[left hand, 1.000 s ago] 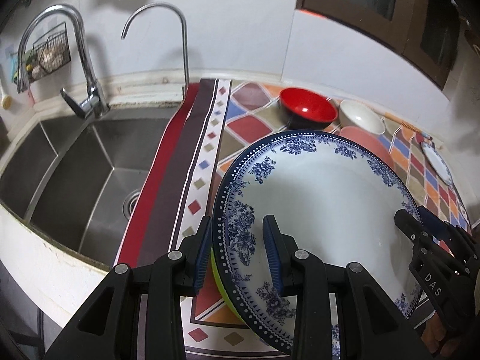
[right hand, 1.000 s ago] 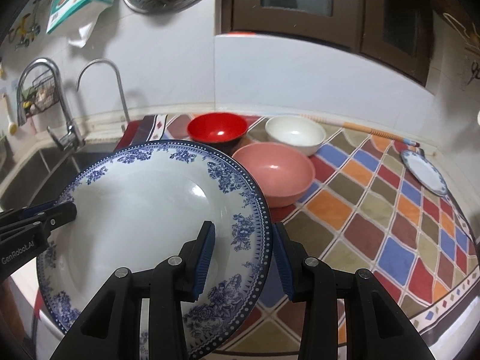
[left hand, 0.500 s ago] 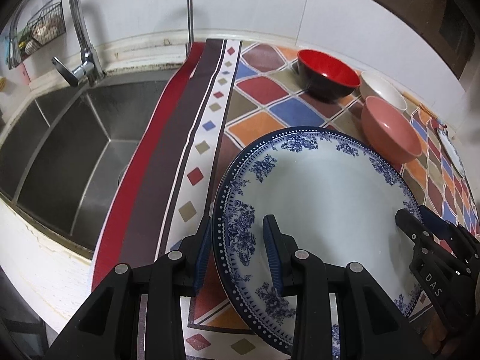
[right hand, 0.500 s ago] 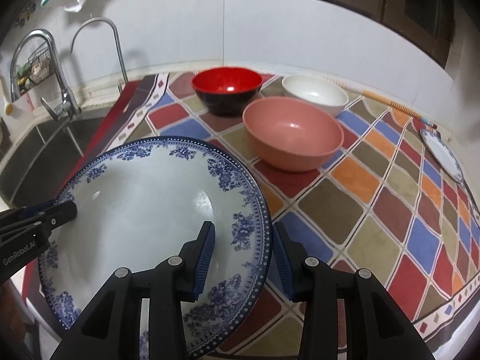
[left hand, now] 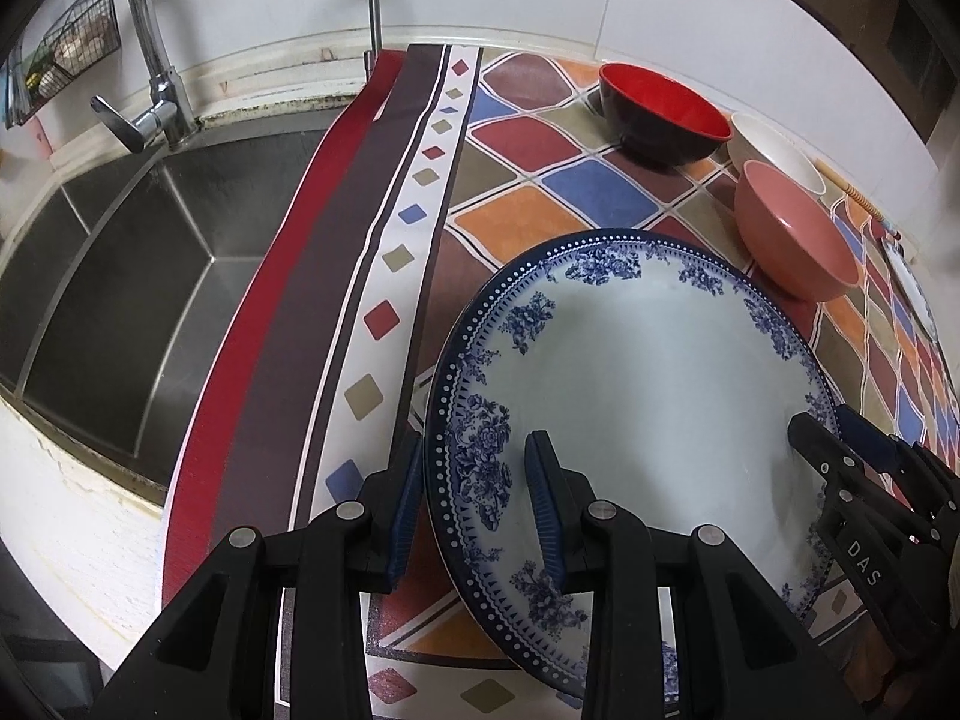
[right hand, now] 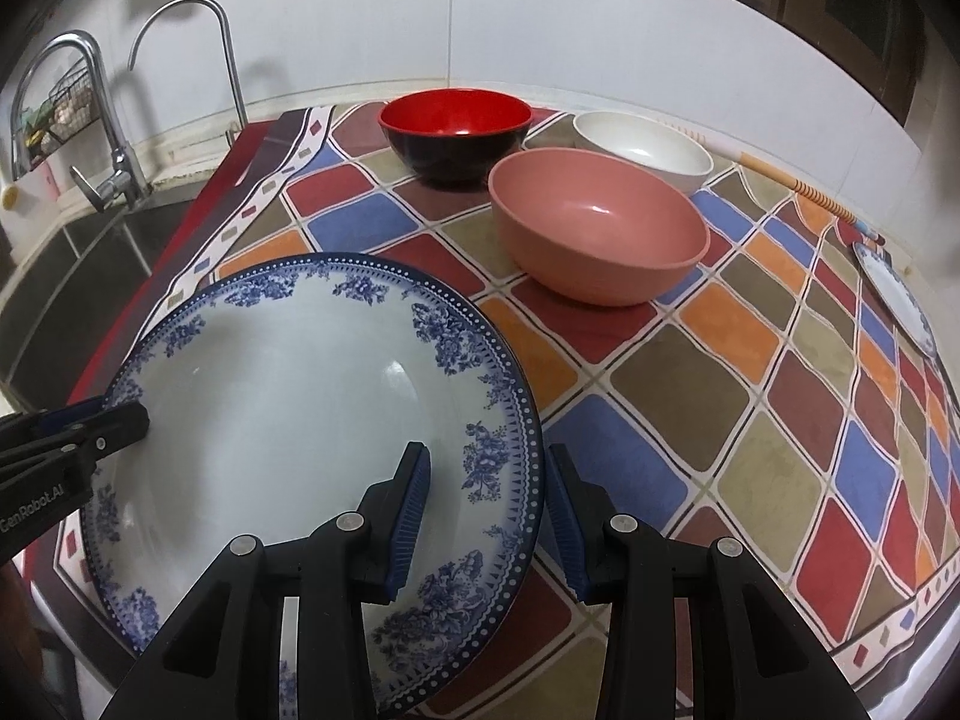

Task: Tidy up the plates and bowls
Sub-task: 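Lower the large blue-and-white plate onto the cloth by the sink, open both tools, then move both tools to the smaller blue-and-white plate by the wall corner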

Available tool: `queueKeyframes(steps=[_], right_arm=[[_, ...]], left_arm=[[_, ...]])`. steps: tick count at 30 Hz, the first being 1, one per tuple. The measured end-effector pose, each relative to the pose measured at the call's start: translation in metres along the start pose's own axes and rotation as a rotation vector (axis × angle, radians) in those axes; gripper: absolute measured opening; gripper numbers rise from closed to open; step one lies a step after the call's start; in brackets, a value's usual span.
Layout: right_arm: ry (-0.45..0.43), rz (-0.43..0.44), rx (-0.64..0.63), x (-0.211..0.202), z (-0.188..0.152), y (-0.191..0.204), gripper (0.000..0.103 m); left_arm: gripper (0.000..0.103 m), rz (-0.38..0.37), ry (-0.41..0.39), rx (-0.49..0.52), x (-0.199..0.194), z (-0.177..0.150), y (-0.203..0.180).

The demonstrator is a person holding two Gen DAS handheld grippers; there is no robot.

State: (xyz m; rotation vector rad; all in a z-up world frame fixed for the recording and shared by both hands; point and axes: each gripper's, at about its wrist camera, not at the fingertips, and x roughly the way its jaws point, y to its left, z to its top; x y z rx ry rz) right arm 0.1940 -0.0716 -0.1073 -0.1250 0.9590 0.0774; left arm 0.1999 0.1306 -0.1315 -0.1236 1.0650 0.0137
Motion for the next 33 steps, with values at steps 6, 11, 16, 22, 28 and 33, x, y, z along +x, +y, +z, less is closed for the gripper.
queueKeyframes(steps=[6, 11, 16, 22, 28, 33], right_arm=[[0.02, 0.007, 0.007, 0.005, -0.001, -0.001, 0.041], [0.029, 0.021, 0.017, 0.006, 0.0, -0.002, 0.048], [0.007, 0.01, 0.027, -0.002, 0.001, -0.005, 0.06], [-0.049, -0.007, 0.054, -0.024, 0.007, -0.013, 0.072], [-0.117, -0.032, 0.109, -0.051, 0.012, -0.029, 0.079], [-0.159, -0.08, 0.152, -0.067, 0.015, -0.045, 0.08]], left_arm=[[0.036, -0.005, 0.005, 0.003, 0.002, 0.001, 0.0], [0.051, -0.006, -0.012, 0.012, -0.004, 0.003, -0.001], [0.063, 0.002, -0.078, 0.042, -0.024, 0.009, -0.008], [0.078, -0.032, -0.167, 0.099, -0.051, 0.021, -0.023], [0.088, -0.077, -0.241, 0.166, -0.07, 0.034, -0.046], [0.092, -0.112, -0.284, 0.228, -0.078, 0.046, -0.07]])
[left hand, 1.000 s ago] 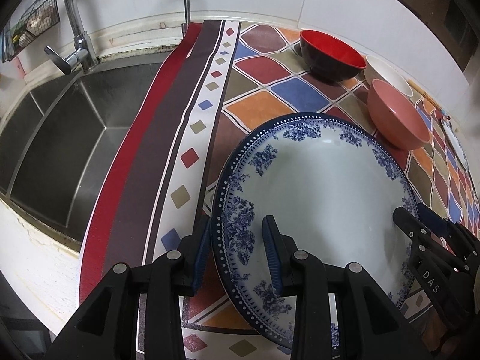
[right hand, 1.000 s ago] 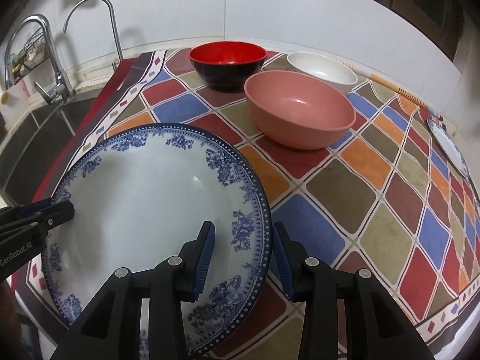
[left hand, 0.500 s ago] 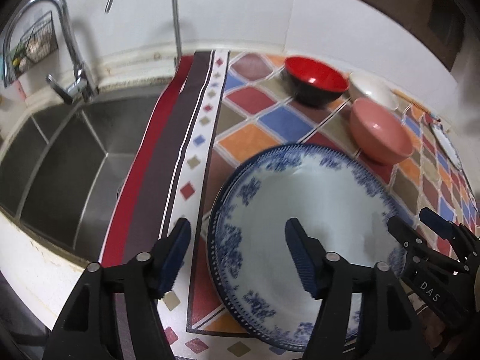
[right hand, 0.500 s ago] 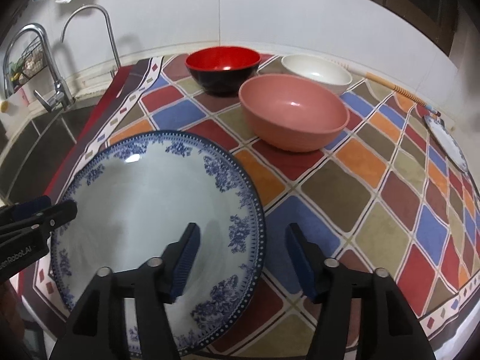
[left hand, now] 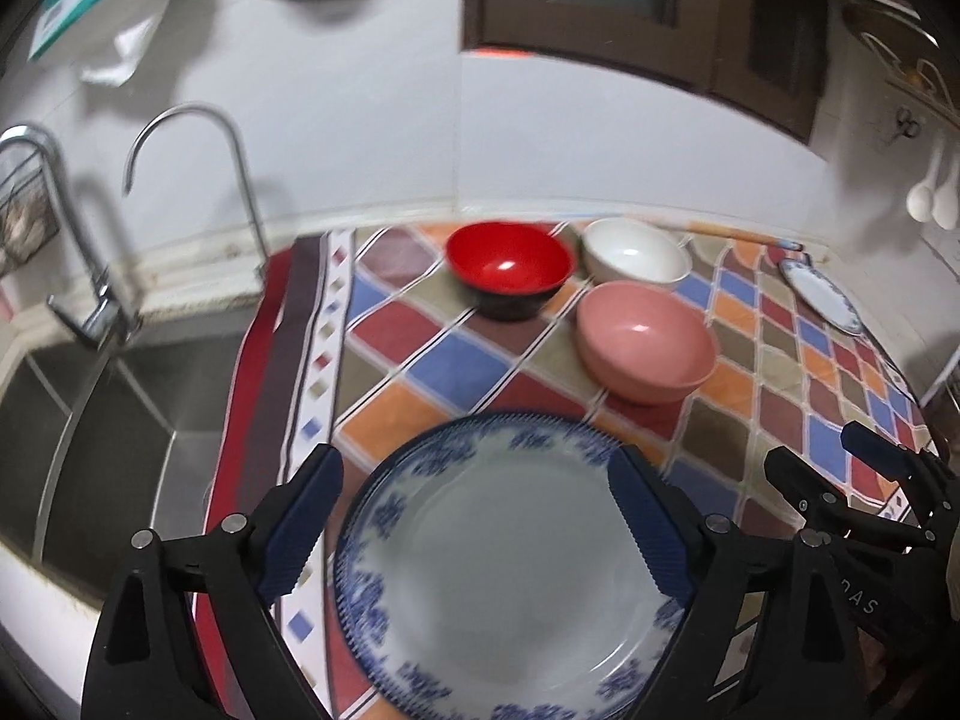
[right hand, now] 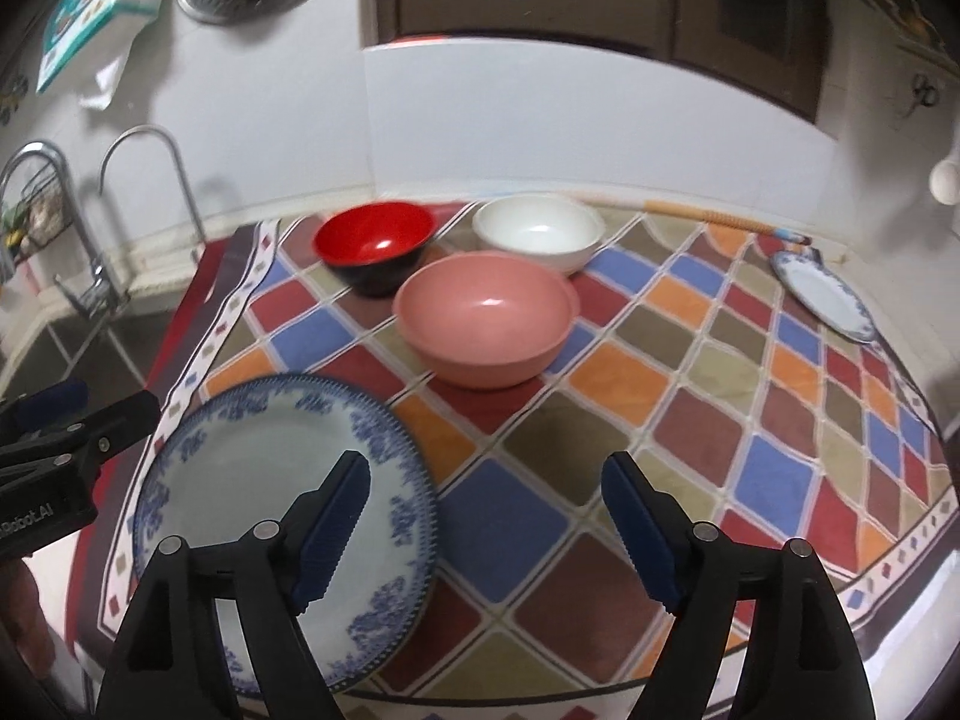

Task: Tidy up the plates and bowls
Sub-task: 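Move both tools to the smaller blue-and-white plate by the wall corner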

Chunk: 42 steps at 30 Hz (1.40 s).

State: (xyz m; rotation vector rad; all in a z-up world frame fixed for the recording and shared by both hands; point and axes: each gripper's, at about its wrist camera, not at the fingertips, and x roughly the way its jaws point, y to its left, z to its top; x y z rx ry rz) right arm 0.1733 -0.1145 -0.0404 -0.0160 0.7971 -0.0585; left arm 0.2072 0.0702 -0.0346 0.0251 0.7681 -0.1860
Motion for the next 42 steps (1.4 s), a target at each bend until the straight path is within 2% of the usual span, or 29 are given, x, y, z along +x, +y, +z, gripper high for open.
queueKeyframes(steps=[14, 29, 42], right_arm=[[-0.088, -0.151, 0.106, -0.027, 0.013, -0.075, 0.083], [-0.138, -0.28, 0.193, -0.039, 0.028, -0.195, 0.083], [-0.176, -0.32, 0.233, -0.034, 0.047, -0.282, 0.083]], left_arm=[[0.093, -0.111, -0.065, 0.127, 0.011, 0.048, -0.091], [0.093, -0.167, -0.111, 0.223, 0.033, 0.088, -0.215], [0.093, -0.195, -0.121, 0.259, 0.054, 0.117, -0.293]])
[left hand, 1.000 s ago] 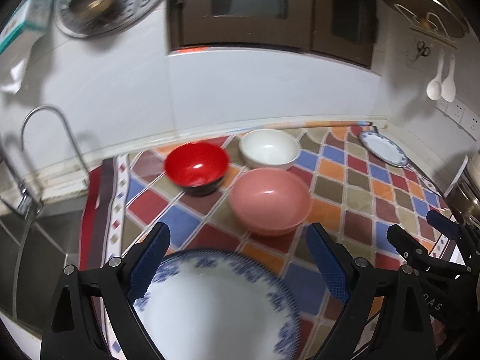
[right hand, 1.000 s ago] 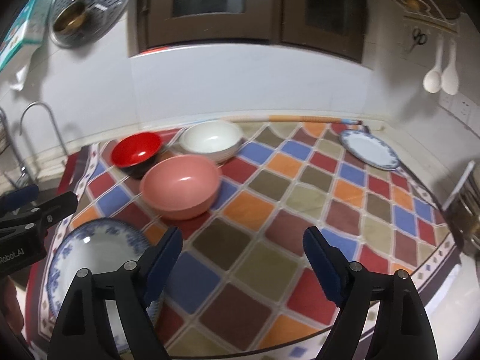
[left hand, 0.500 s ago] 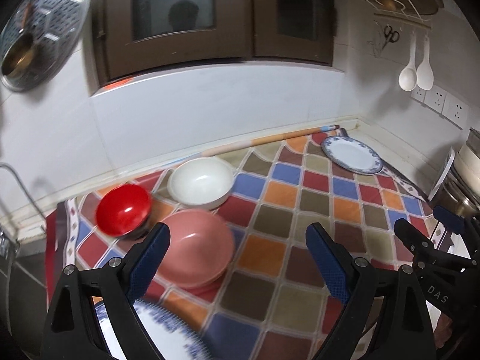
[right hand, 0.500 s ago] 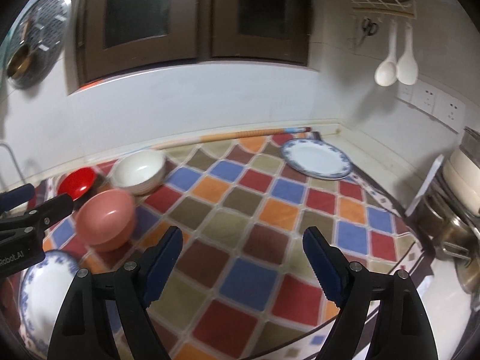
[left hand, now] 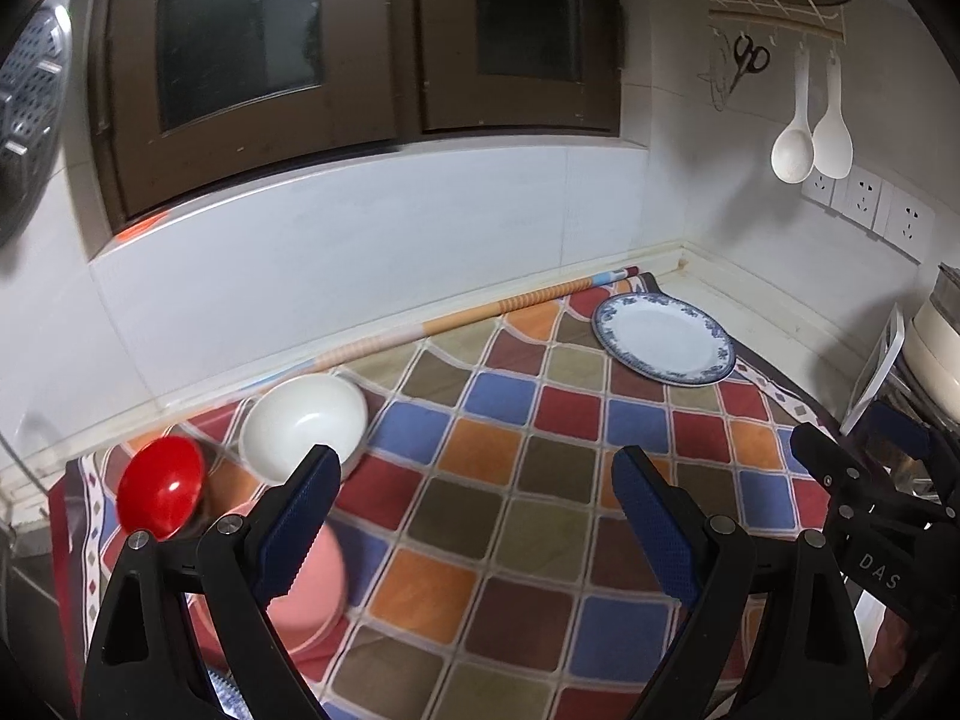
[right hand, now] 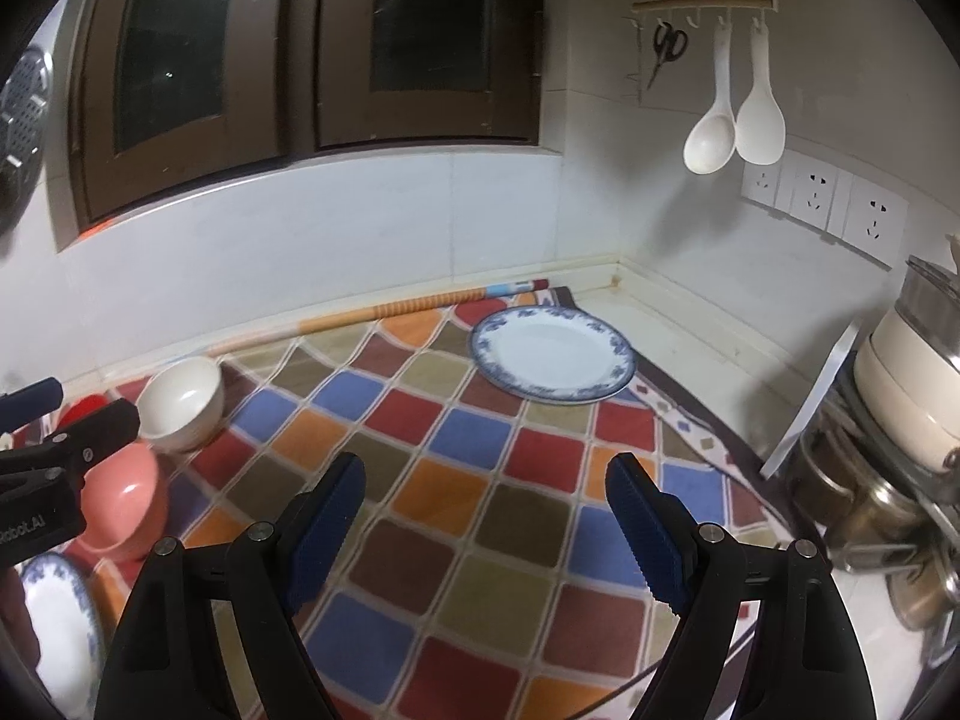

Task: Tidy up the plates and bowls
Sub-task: 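Move both tools to the smaller blue-and-white plate by the wall corner, then close both tools on the rim of the smaller blue-and-white plate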

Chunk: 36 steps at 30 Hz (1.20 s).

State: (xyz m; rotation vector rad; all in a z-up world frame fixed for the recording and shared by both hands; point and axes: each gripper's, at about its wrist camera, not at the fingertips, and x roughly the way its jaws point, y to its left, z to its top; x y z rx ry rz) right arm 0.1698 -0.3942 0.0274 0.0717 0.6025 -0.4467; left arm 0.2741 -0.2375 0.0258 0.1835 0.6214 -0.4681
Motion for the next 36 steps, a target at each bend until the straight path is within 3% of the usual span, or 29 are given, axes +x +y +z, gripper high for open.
queueKeyframes(steps=[17, 28, 36], right_arm=[[0.007, -0.055, 0.066, 0.068, 0.033, -0.064, 0.083], [0.021, -0.133, 0.172, 0.147, 0.045, -0.103, 0.083], [0.059, -0.155, 0.199, 0.215, 0.052, -0.126, 0.083]], left_arm=[[0.093, -0.042, 0.036, 0.038, 0.087, 0.05, -0.056], [0.09, -0.074, 0.07, 0.062, 0.181, 0.077, -0.091], [0.086, -0.11, 0.137, 0.083, 0.258, 0.087, -0.114]])
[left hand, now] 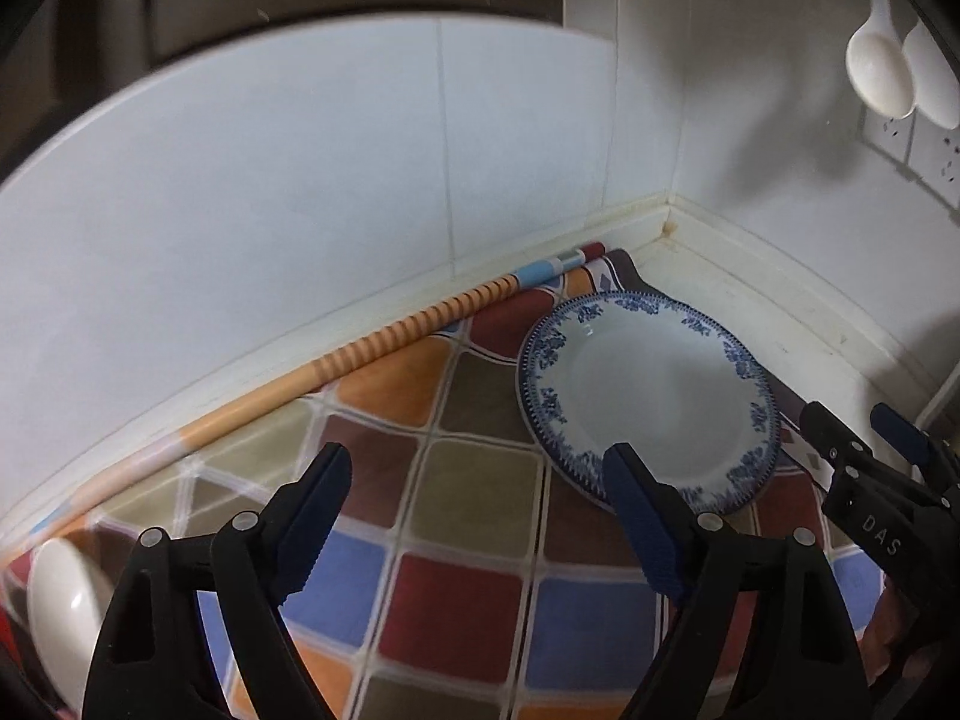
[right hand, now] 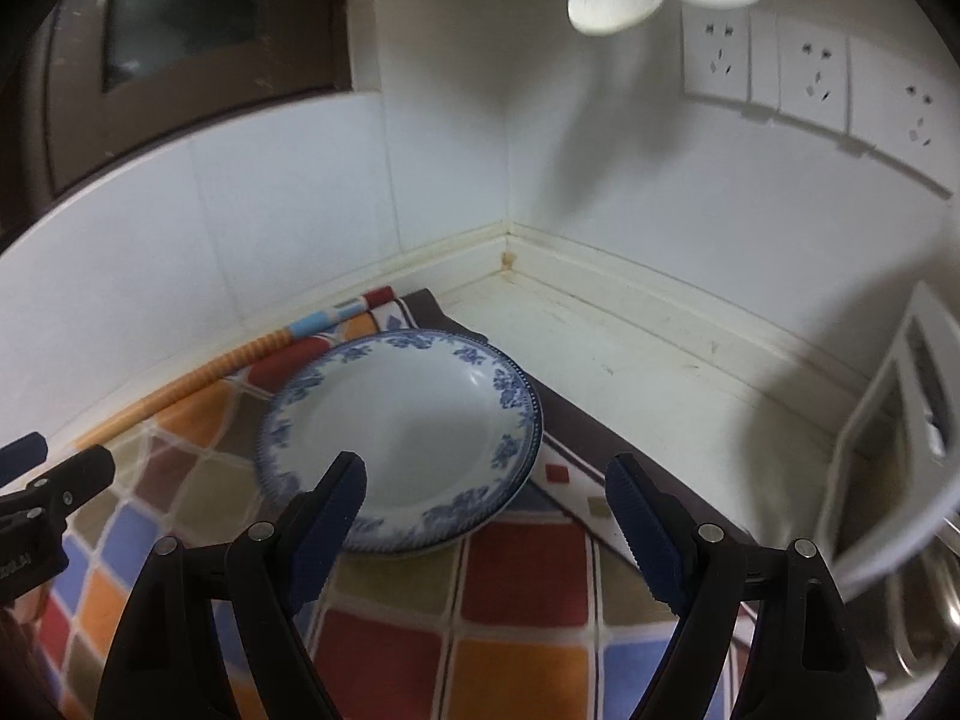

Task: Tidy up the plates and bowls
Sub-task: 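Close both tools on the rim of the smaller blue-and-white plate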

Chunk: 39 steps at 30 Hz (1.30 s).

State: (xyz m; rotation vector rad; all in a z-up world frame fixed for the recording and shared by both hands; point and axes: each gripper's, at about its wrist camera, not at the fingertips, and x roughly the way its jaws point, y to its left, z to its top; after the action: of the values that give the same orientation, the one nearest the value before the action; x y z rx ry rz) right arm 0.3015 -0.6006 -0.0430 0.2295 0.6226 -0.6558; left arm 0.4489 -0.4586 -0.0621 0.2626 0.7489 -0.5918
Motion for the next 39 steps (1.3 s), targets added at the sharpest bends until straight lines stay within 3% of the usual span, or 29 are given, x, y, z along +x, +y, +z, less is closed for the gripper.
queueKeyframes(steps=[15, 22, 26, 39], right_arm=[[0.129, -0.032, 0.007, 0.11, 0.014, -0.014, 0.072], [0.169, -0.031, 0.016, 0.133, 0.017, -0.017, 0.065], [0.189, -0.023, 0.01, 0.143, 0.018, -0.017, 0.06], [0.213, 0.01, 0.03, 0.153, 0.019, -0.019, 0.046]], left_arm=[[0.069, -0.064, 0.139, -0.019, 0.108, 0.022, -0.019], [0.062, -0.066, 0.149, -0.014, 0.129, 0.032, -0.024], [0.052, -0.093, 0.168, -0.016, 0.135, 0.034, -0.025], [0.035, -0.105, 0.164, -0.013, 0.14, 0.037, -0.027]])
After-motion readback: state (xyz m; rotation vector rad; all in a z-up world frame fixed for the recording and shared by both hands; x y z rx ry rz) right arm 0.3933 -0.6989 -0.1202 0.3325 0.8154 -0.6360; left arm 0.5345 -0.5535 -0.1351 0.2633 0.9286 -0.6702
